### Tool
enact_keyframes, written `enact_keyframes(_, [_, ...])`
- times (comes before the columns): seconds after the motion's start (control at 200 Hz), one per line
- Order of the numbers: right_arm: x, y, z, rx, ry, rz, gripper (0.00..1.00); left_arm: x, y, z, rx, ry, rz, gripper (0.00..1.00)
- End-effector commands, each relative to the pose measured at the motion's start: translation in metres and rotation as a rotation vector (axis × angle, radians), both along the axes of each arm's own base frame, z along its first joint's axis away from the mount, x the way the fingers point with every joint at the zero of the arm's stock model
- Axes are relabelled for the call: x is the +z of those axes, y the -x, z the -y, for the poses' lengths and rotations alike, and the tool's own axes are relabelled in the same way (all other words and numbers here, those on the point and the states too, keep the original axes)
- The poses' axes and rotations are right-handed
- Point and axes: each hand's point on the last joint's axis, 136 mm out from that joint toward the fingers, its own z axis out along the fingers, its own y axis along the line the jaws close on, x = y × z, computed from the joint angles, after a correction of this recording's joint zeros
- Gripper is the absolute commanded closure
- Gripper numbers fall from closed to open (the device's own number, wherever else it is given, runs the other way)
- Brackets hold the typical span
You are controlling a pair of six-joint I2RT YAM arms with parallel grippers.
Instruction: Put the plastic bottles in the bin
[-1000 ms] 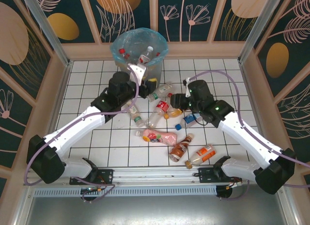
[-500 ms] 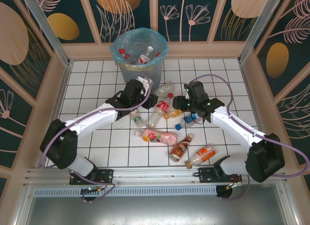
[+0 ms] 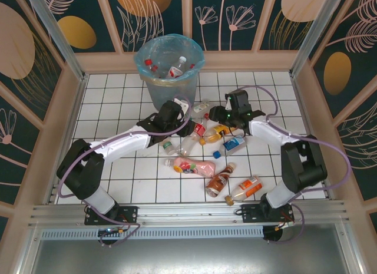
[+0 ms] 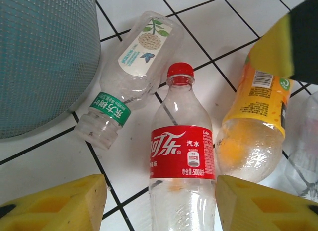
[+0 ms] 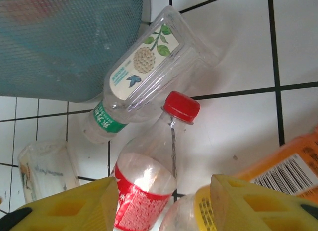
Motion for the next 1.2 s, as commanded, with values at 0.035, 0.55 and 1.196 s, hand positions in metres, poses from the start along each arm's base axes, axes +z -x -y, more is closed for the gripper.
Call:
enact_keyframes(0.035, [-0.002,-0.021,-0.004,-0.007,-0.065,-0.011,0.46,0.009,0.001,-0.012,0.040,-0.010,0.024,0.39])
enact_keyframes(0.55, [-0.041,-0.044,-0.022,0.042,-0.166,-0.132,0.46,0.008,0.001,-0.017,0.059,-0.026,0.032,0.39])
enact_keyframes(1.196, [-0.078,-0.050,-0.031,0.069,-0.144,-0.232,0.48,0.009,0.004,-0.024,0.075,-0.033,0.043,0.38])
